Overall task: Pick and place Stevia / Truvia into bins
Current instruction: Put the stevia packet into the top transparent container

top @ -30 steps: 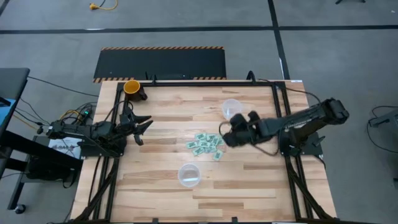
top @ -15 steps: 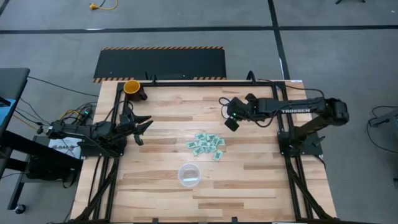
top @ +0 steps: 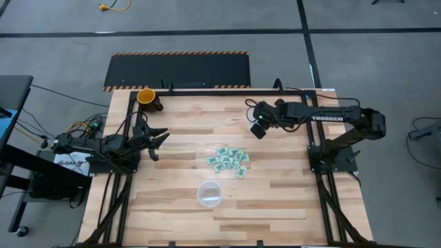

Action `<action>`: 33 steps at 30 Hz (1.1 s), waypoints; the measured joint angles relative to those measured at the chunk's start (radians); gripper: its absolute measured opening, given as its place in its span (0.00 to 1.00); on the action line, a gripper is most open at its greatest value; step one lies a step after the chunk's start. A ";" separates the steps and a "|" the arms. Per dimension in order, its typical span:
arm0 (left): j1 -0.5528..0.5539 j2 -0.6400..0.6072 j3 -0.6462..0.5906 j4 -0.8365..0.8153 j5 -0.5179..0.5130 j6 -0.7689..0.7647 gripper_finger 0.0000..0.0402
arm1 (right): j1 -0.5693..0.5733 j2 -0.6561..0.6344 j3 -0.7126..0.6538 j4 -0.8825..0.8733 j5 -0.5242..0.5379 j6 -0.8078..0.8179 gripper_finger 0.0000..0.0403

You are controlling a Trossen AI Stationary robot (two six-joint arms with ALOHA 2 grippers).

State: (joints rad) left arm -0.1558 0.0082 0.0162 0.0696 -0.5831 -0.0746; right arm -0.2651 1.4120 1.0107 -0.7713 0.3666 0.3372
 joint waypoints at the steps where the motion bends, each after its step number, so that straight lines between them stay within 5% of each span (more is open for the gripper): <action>1: 0.000 0.000 0.000 0.000 0.000 0.000 0.26 | 0.004 0.000 0.000 -0.008 -0.019 0.002 0.28; 11: 0.000 0.000 0.000 0.000 0.000 0.000 0.26 | 0.199 0.000 0.000 -0.030 -0.386 0.108 0.36; 18: 0.000 0.000 0.000 0.000 0.000 0.000 0.26 | 0.398 0.000 -0.020 0.111 -0.326 0.215 0.35; 25: 0.000 0.000 0.000 0.000 0.000 0.000 0.26 | 0.487 0.060 -0.026 0.266 -0.154 0.301 0.35; 33: 0.000 0.000 0.000 0.000 0.000 0.000 0.26 | 0.489 0.234 -0.022 0.318 -0.250 0.330 0.36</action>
State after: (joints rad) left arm -0.1558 0.0086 0.0159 0.0693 -0.5831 -0.0746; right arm 0.2237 1.6456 0.9883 -0.4528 0.1163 0.6667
